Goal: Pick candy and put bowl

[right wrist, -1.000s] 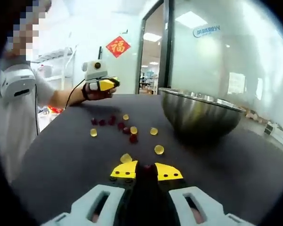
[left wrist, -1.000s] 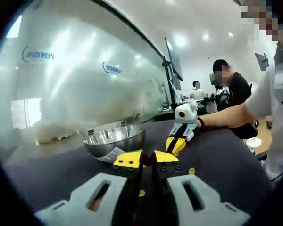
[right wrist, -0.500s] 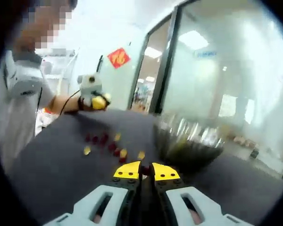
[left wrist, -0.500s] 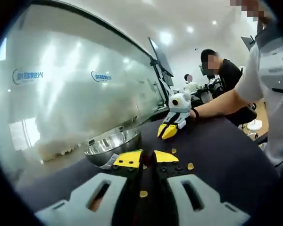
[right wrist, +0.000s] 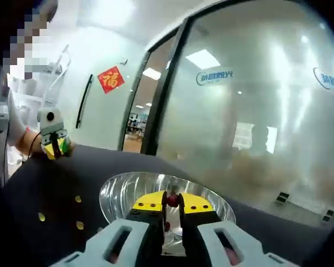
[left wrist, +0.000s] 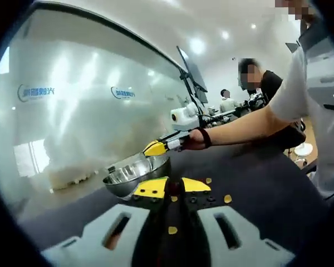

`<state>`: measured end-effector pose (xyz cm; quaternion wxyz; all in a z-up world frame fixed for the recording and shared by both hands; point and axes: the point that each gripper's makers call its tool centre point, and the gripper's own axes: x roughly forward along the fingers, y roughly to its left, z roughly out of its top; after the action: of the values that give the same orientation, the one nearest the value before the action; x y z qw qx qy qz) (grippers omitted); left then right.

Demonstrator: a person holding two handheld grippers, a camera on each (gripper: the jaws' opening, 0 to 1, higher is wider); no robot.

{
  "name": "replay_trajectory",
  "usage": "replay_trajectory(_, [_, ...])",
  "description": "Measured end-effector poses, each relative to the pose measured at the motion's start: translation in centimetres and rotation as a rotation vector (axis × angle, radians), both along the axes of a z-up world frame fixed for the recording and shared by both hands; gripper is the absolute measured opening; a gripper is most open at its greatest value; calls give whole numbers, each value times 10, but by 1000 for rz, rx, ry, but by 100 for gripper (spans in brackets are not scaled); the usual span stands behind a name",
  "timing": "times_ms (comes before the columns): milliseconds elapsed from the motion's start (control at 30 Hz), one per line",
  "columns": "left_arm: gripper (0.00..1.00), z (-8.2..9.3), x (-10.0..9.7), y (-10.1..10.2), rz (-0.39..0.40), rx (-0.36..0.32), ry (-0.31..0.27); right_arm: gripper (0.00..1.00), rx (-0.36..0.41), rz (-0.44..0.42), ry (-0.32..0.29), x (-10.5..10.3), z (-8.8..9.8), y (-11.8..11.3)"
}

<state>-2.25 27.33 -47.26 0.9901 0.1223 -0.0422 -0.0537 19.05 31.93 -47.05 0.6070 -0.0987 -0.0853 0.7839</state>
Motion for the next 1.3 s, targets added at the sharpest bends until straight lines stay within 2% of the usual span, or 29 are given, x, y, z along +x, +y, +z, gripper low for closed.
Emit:
replay_trajectory(33, [1, -1, 1, 1, -17, -59, 9, 11, 14, -16, 18, 3, 0, 1])
replay_trajectory(67, [1, 1, 2, 5, -7, -74, -1, 15, 20, -22, 43, 4, 0, 1])
replay_trajectory(133, [1, 0, 5, 8, 2, -45, -2, 15, 20, -18, 62, 3, 0, -1])
replay_trajectory(233, [1, -1, 9, 12, 12, -46, 2, 15, 53, -25, 61, 3, 9, -11])
replay_trajectory(300, [1, 3, 10, 18, 20, -62, -1, 15, 75, -22, 78, 0, 17, -26])
replay_trajectory(367, [1, 16, 17, 25, 33, -66, -12, 15, 84, 3, 105, -7, 19, -47])
replay_trajectory(467, [1, 46, 42, 42, 55, -42, -34, 15, 70, 10, 89, -10, 9, -78])
replay_trajectory(500, [1, 51, 53, 48, 61, -27, -39, 15, 64, 7, 102, -8, 4, -86])
replay_trajectory(533, [1, 56, 67, 54, 60, -49, -45, 15, 56, -1, 133, -5, -1, -93])
replay_trajectory(600, [2, 52, 96, 62, 46, -182, 10, 14, 59, -15, 147, 0, -8, -102])
replay_trajectory(633, [2, 51, 104, 66, 59, -191, 22, 14, 61, -24, 155, 5, -12, -105])
replay_trajectory(667, [2, 53, 118, 73, 79, -163, 10, 14, 63, -44, 195, 12, -16, -106])
replay_trajectory(733, [2, 47, 140, 77, 85, -128, 25, 14, 66, -43, 218, 20, -20, -106])
replay_trajectory(767, [2, 39, 153, 78, 82, -142, 52, 14, 62, -46, 219, 22, -22, -105])
replay_trajectory(867, [3, 32, 171, 77, 68, -201, 49, 14, 60, -43, 216, 25, -24, -105])
replay_trajectory(933, [7, 26, 177, 70, 43, -262, 59, 14, 57, -41, 214, 27, -26, -104])
replay_trajectory(967, [12, 22, 178, 65, 22, -277, 72, 14, 54, -41, 216, 28, -27, -103])
replay_trajectory(1033, [19, 19, 180, 62, 13, -259, 76, 14, 56, -34, 226, 27, -26, -102])
replay_trajectory(1100, [17, 15, 178, 61, 28, -220, 98, 14, 57, -31, 221, 26, -26, -101])
replay_trajectory(1233, [17, 23, 168, 62, 26, -234, 74, 14, 61, -20, 215, 21, -25, -101])
replay_trajectory(1300, [17, 33, 149, 58, 8, -252, 39, 14, 62, -20, 210, 21, -25, -102])
